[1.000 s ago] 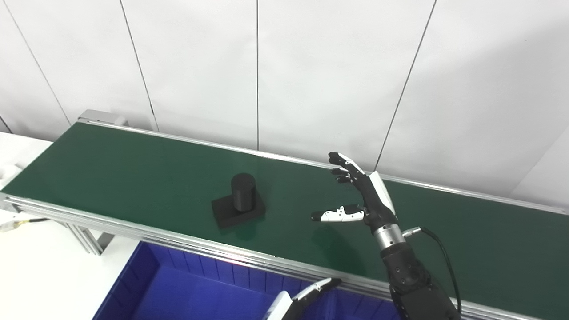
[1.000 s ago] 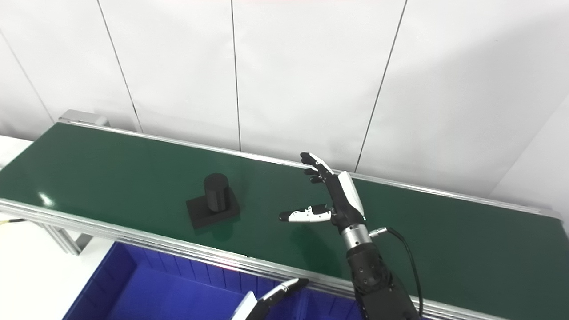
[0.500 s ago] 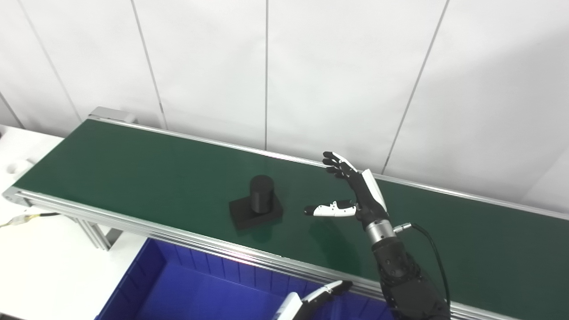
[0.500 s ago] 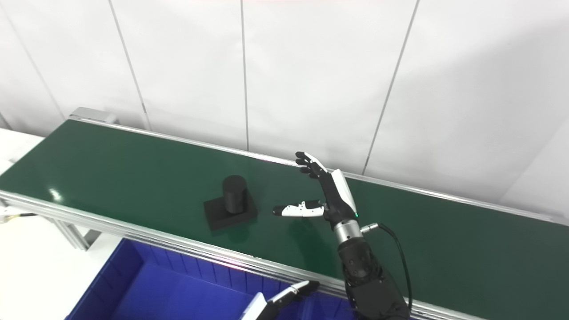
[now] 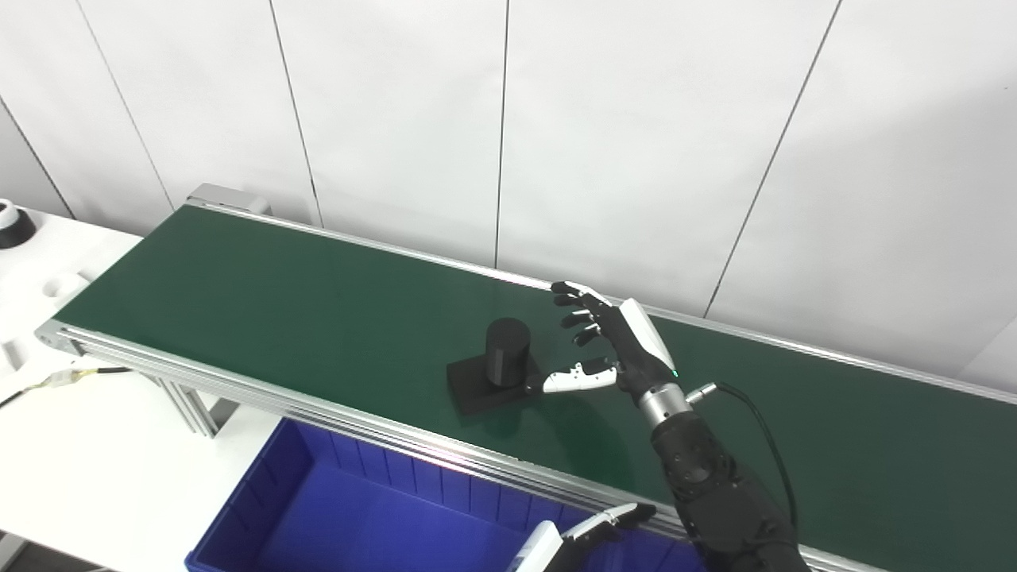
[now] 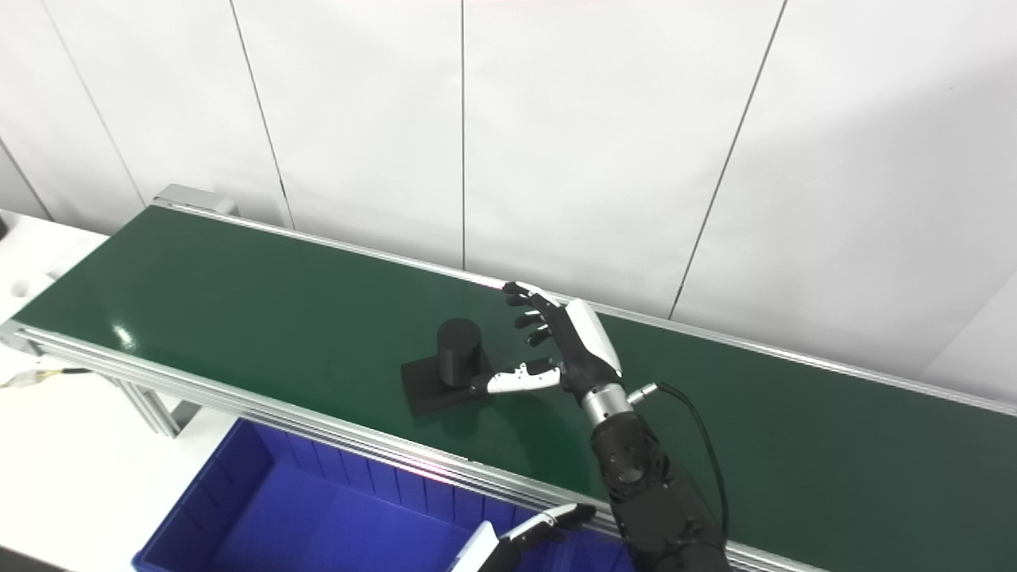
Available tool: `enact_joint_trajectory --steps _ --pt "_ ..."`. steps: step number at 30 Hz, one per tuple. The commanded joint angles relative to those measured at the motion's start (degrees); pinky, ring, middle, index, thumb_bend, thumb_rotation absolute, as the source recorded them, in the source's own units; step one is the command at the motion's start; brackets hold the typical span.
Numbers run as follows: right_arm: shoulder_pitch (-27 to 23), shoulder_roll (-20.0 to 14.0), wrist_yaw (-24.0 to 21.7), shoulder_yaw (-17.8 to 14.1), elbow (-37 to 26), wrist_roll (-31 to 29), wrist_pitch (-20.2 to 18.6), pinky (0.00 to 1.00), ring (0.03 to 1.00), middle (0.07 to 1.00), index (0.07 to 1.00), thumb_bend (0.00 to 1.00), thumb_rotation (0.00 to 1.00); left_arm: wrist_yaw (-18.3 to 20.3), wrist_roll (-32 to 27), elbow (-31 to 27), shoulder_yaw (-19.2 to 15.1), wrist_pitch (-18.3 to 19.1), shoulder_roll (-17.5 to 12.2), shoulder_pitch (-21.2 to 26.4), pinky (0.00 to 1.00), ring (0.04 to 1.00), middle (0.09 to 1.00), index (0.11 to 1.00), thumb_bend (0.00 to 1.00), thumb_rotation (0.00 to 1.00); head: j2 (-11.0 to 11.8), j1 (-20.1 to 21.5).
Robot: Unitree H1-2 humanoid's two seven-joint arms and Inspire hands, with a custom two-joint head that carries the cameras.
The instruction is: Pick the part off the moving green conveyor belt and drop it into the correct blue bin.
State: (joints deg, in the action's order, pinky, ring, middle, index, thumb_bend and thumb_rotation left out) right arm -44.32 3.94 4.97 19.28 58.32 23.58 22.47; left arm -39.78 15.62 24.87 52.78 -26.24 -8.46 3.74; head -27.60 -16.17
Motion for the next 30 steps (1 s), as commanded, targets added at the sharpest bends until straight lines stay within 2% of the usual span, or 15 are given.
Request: enact_joint_trajectory --steps 1,10,18,27,28,29,30 --pt "-3.5 1.8 1.6 0.4 0.4 0.4 1.4 0.61 0.733 0.818 0.83 1.0 0.29 -0.5 1.5 -2.1 -0.4 -0.7 0.5 0.1 0.75 0.816 0.85 0.85 0.97 0.88 -0.2 0.1" --pt "-4.3 2.6 3.1 2.7 3.7 3.0 1.9 0.6 0.734 0.824 0.817 1.0 0.32 -0.2 2.0 -3.2 -0.8 -0.7 0.5 -0.6 0.75 0.817 0.849 0.85 0.98 0.87 -0.5 0.3" --pt "-4.8 2.9 4.7 3.6 5.7 4.2 1.6 0.61 0.718 0.809 0.809 1.0 0.31 -0.1 2.5 -4.1 -1.2 -0.7 0.3 -1.4 0.75 0.824 0.85 0.851 1.0 0.88 -0.8 0.1" --pt "-5.0 3.2 7.5 4.0 8.0 5.3 -0.2 0.54 0.678 0.794 0.787 0.99 0.26 0.1 3.3 -6.3 -1.7 -0.7 -0.5 -2.5 0.76 0.81 0.844 0.849 0.99 0.88 -1.1 0.8" --pt "-4.9 3.3 7.9 3.9 8.0 5.3 -0.4 0.51 0.645 0.771 0.767 0.97 0.22 0.3 3.3 -6.5 -1.8 -0.7 -0.6 -2.6 0.75 0.808 0.842 0.849 0.99 0.88 -1.1 0.8" --pt "-4.8 3.4 8.9 3.7 8.2 5.2 -0.4 0.48 0.601 0.703 0.715 0.88 0.17 0.4 3.2 -6.7 -1.9 -0.7 -0.7 -2.7 0.75 0.807 0.842 0.849 0.99 0.88 -1.2 1.0" --pt "-4.7 3.7 9.9 3.2 8.5 4.9 -0.3 0.44 0.535 0.584 0.627 0.7 0.09 0.6 3.0 -6.9 -1.9 -0.7 -0.7 -2.8 0.75 0.805 0.841 0.85 0.99 0.88 -1.2 1.0"
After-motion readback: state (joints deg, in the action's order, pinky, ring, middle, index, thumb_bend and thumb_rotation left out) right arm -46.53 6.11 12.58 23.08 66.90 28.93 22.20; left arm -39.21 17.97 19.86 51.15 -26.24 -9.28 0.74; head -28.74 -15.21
